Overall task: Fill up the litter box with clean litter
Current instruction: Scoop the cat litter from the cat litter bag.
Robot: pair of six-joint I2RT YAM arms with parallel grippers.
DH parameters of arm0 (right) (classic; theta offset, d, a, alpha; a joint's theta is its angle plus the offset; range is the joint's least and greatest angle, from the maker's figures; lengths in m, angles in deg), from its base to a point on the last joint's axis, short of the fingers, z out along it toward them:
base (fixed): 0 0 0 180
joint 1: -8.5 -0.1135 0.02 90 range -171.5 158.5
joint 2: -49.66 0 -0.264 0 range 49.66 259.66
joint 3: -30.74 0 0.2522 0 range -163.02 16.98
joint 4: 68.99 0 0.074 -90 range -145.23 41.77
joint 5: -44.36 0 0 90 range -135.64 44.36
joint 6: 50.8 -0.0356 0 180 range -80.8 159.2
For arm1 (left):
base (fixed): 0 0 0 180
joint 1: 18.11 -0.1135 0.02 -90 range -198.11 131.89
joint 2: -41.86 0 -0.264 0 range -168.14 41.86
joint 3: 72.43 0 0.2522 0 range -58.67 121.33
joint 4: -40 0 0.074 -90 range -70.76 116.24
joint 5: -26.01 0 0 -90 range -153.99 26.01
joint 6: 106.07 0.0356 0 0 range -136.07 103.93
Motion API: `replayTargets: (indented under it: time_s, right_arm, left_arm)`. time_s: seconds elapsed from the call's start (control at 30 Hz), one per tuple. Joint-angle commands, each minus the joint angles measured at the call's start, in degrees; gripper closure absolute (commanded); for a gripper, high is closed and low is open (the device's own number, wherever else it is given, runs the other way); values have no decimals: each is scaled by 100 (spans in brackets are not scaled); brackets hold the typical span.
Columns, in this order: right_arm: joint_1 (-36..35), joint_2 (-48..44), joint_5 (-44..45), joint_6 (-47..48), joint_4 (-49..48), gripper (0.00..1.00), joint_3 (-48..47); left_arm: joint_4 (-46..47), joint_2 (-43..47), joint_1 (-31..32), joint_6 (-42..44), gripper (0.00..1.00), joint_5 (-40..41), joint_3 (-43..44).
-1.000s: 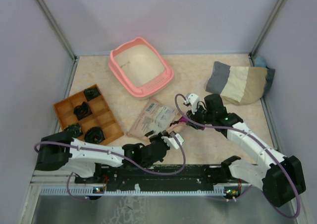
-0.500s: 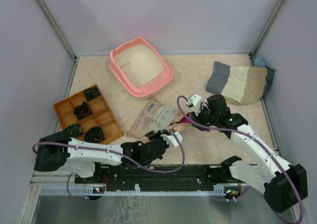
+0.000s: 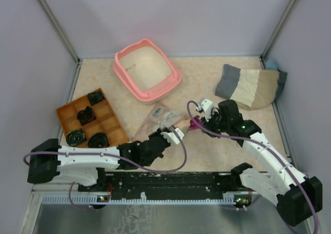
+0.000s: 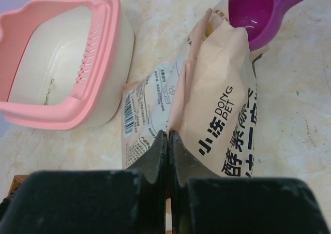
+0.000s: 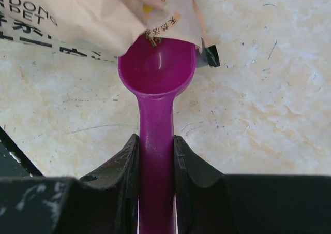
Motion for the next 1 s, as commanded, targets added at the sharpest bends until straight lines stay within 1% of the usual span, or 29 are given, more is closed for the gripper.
replayTargets:
  time_s: [0.0, 0.13, 0.43, 0.7, 0.83, 0.97]
  right_arm:
    - [41, -363, -233, -151, -374, 100, 124]
    - [41, -477, -392, -269, -675, 100, 333]
    - [41, -625, -349, -274, -639, 100, 274]
    - [41, -700, -476, -327, -522, 100, 201]
    - [41, -660, -416, -184, -331, 100, 105]
    - [41, -670, -456, -134, -392, 100, 123]
  left_arm:
    - [183, 427, -242, 165, 100, 359, 130]
    - [71, 675, -324, 15, 100, 324, 117]
    - [-14, 1038, -398, -144, 100, 394, 96]
    - [-42, 1000, -557, -200, 100, 321, 225]
    - [-178, 927, -657, -259, 100, 335, 332]
    - [-501, 933, -842, -409, 100, 155, 484]
